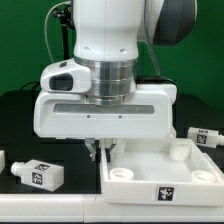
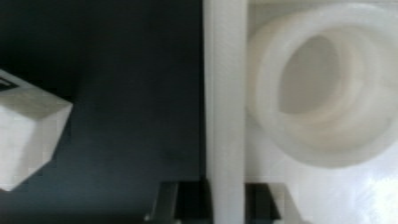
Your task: Assemble one leg
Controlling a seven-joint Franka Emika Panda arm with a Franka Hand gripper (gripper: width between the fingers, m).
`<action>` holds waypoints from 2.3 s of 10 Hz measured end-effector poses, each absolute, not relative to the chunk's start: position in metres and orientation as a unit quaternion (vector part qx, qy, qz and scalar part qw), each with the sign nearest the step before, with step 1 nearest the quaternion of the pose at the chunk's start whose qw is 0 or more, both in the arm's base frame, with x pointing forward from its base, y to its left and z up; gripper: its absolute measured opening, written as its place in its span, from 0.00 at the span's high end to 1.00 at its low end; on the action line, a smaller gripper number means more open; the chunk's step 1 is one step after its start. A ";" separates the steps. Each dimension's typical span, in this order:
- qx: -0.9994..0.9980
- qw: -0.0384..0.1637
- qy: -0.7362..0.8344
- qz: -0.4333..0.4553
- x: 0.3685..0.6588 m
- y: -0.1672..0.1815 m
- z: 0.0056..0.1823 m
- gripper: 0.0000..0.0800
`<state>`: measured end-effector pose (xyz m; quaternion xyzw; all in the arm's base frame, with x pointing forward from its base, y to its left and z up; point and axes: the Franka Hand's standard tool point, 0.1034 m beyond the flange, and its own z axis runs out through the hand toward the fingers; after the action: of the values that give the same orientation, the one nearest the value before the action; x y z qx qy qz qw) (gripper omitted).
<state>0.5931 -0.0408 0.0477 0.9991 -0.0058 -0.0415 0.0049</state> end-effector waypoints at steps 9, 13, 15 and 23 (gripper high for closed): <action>0.999 0.006 -0.004 -0.054 0.549 -0.038 0.031 0.93; 0.998 0.010 -0.011 -0.060 0.561 -0.020 0.012 0.93; 0.998 0.015 -0.022 -0.063 0.561 -0.020 0.009 0.93; 0.994 -0.008 -0.059 -0.091 0.536 -0.017 0.050 0.20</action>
Offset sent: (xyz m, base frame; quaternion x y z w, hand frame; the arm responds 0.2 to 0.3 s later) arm -0.0737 -0.0124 0.0013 0.0027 -0.0100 -0.0244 0.9996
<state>0.5364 -0.0166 0.0503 0.9940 -0.0594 -0.0915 -0.0077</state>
